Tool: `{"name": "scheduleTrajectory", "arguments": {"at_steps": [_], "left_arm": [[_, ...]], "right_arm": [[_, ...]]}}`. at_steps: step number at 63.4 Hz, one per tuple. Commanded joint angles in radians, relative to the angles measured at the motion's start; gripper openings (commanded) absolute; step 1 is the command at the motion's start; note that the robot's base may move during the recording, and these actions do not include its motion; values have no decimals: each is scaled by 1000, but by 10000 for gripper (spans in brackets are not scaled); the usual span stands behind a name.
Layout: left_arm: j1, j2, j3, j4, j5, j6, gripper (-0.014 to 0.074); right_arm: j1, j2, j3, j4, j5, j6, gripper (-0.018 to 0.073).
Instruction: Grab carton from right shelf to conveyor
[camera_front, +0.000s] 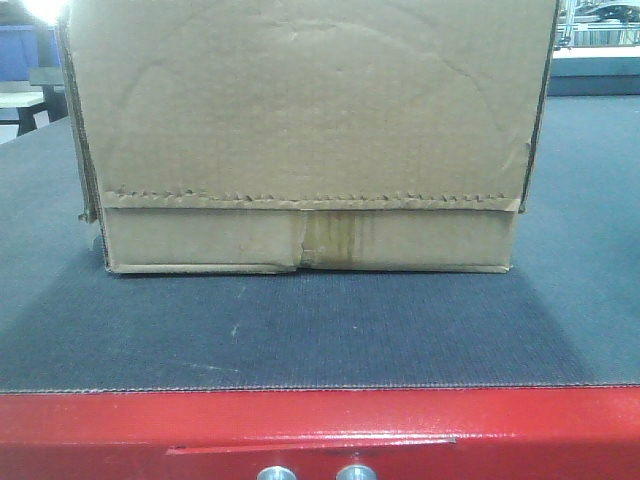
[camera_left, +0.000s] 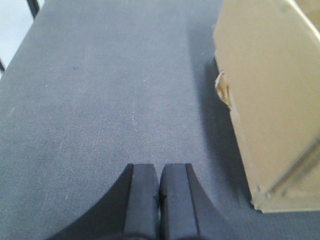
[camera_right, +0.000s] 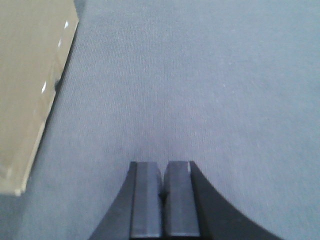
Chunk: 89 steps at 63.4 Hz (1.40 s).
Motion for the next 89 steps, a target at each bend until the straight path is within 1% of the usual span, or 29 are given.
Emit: {"name": "scheduleTrajectory", "arguments": {"at_steps": [1,5,13,29,40,51,89], "left_arm": [[6,-89,73,-3,-80,2,-6],[6,-156,107,-3,-92,2,-6],[6,-280,138,-3,-103,2,-6],[6,-447,138,-3,-101,2,-6],[6,-518,138,-3,-101,2,-6],[6,-548,138,-3,-101,2,-6],[6,-547,138,-3,-103,2,-6]], "right_arm": [[-5,-91,75,-19,-79,-10,-67],[-5,-159,126,-19,-101,-10,-67],[-5,-308,180,-19,-103,-10,-67],[-5,-618,191,-19,-101,-10,-67],[-5,-739,191,-19,-101,-10,-67],[-5,-763,191,-19,-107,-10,-67],[-5,-763,191,-19,-109,-10,-67]]}}
